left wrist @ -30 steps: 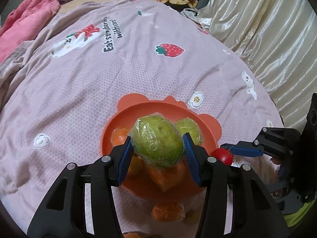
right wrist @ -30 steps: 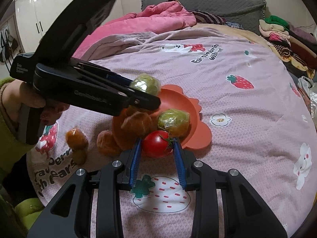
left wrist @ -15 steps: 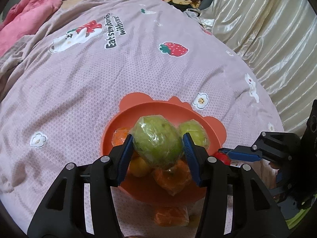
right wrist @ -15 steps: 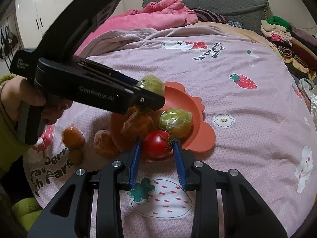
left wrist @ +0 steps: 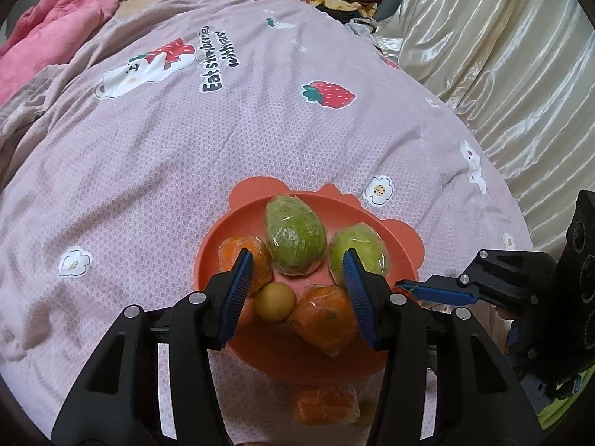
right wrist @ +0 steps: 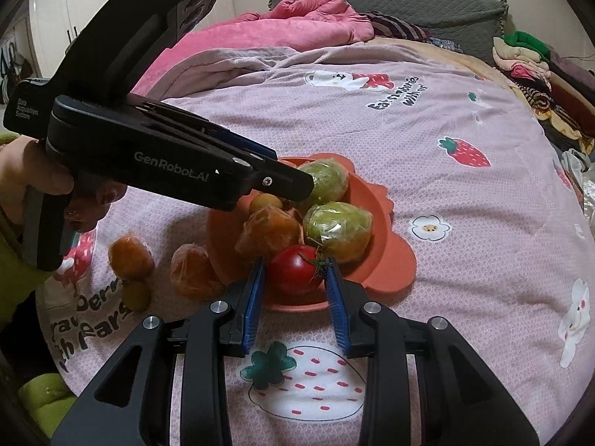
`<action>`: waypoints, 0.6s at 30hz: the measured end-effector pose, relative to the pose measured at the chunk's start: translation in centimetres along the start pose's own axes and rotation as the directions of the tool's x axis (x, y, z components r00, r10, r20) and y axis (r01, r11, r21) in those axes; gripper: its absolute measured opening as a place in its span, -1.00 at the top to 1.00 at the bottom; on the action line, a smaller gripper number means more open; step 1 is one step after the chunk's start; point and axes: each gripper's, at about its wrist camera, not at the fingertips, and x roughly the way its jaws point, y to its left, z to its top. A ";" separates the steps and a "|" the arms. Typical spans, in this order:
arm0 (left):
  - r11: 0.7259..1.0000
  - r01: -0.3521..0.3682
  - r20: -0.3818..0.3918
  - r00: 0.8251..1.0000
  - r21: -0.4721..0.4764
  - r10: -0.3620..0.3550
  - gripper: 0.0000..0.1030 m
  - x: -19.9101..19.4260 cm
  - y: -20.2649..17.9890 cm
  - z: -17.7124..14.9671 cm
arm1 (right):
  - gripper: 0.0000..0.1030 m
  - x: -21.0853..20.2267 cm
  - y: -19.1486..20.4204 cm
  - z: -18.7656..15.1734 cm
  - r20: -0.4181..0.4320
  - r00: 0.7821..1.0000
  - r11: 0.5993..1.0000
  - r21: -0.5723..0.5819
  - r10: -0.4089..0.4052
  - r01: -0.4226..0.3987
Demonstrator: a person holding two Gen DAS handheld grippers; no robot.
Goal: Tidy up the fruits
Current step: 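Carry both fruits over the plate and lower them in, opening both tools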
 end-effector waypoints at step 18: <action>1.000 -0.010 0.011 1.000 0.006 0.010 0.19 -0.5 -0.1 -0.2 | 0.12 -1.3 0.6 0.0 0.025 1.000 1.000 -0.008 -0.011 0.012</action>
